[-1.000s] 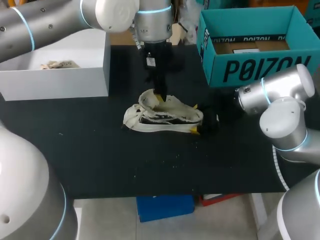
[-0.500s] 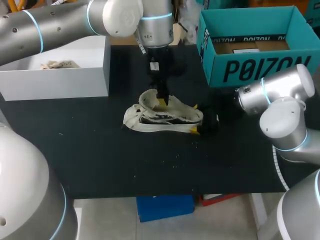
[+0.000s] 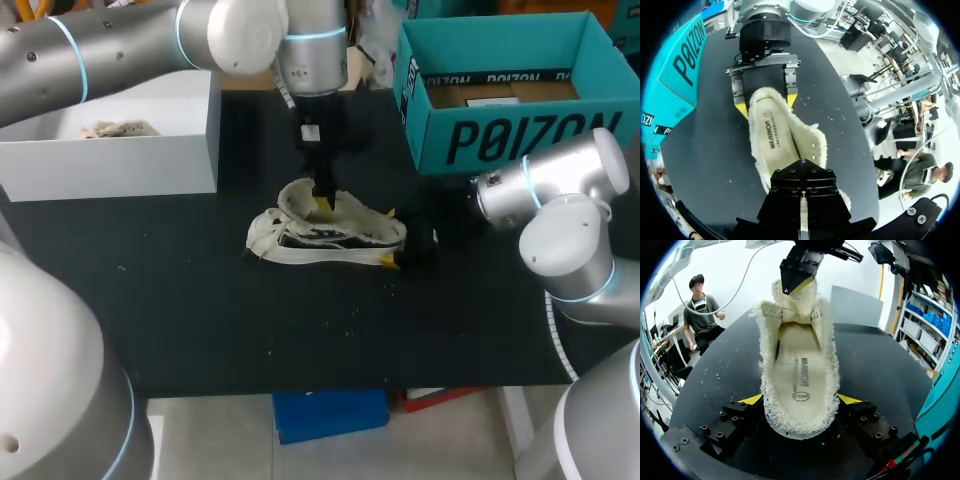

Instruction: Take the shoe out of the shoebox, open the shoe tongue, remove and reinsert the insole, then place the shoe into the shoebox

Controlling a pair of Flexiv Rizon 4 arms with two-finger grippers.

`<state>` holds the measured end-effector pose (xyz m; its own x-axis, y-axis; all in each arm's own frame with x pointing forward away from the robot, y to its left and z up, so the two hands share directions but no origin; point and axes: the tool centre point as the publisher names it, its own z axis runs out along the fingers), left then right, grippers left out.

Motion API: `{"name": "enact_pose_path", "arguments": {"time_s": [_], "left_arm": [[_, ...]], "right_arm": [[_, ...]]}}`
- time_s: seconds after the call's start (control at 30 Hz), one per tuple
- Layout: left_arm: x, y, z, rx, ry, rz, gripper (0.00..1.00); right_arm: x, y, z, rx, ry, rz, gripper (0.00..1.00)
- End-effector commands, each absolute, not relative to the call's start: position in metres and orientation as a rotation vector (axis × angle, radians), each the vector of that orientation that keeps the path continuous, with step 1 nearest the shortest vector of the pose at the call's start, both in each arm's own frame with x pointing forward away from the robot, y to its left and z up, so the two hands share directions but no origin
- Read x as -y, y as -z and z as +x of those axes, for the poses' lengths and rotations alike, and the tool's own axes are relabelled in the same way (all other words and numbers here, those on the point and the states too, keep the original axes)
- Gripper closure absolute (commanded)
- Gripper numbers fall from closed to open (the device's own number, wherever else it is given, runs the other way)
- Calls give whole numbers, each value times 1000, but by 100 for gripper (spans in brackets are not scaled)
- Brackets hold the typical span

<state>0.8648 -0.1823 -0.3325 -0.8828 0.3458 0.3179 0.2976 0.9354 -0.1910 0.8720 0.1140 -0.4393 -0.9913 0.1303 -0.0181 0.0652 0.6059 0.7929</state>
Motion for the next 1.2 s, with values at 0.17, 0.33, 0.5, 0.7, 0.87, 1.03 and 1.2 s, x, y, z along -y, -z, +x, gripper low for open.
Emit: {"name": "enact_pose_path", "arguments": {"time_s": [0.17,0.33,0.5,0.7,0.87,1.03,1.2], "left_arm": [[194,344,859,2832,-127,-406,100],[197,366,861,2820,-175,-431,100],[199,377,863,2824,-199,-435,100],[202,388,861,2814,-210,-441,100],[207,400,854,2789,-221,-446,100],[209,409,847,2776,-218,-438,100],[209,414,844,2777,-214,-425,100]], "right_arm": [[-114,441,873,-2749,-1351,169,100],[-114,441,873,-2749,-1351,169,100],[-114,441,873,-2749,-1351,169,100],[-114,441,873,-2749,-1351,169,100],[-114,441,873,-2749,-1351,169,100],[-114,441,873,-2749,-1351,169,100],[-114,441,873,-2749,-1351,169,100]]}}
